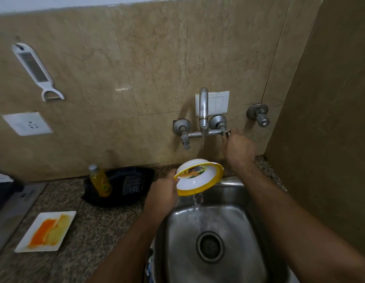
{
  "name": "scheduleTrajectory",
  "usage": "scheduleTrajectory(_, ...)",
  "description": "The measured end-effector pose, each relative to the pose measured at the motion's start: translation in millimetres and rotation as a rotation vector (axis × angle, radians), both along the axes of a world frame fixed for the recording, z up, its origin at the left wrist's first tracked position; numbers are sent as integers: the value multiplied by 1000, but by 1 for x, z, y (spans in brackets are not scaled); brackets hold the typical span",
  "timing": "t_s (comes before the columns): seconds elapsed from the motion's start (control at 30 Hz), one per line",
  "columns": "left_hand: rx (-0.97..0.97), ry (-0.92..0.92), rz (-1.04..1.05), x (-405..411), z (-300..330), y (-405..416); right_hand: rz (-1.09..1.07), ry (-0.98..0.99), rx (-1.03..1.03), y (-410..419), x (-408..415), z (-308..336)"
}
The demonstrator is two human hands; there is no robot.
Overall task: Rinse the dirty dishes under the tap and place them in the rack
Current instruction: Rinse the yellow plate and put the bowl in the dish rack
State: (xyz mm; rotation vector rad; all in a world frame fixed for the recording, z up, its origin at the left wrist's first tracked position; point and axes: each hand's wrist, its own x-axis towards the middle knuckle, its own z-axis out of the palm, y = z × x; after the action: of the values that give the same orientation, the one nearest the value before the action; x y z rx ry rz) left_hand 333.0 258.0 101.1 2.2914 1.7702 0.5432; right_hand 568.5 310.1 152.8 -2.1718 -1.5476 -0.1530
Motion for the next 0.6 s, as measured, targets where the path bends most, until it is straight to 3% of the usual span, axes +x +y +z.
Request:
scheduleTrajectory(0.17,40,-7,-14,-12,9,-10,56,200,2,-47,-5,-5)
scheduleTrajectory(0.33,86,-39,-46,-21,12,-17,377,471,-188,-99,-18,-34)
scheduleTrajectory(0.6,153,-187,-105,-27,10,-27,355,164,28,-117,-10,-35)
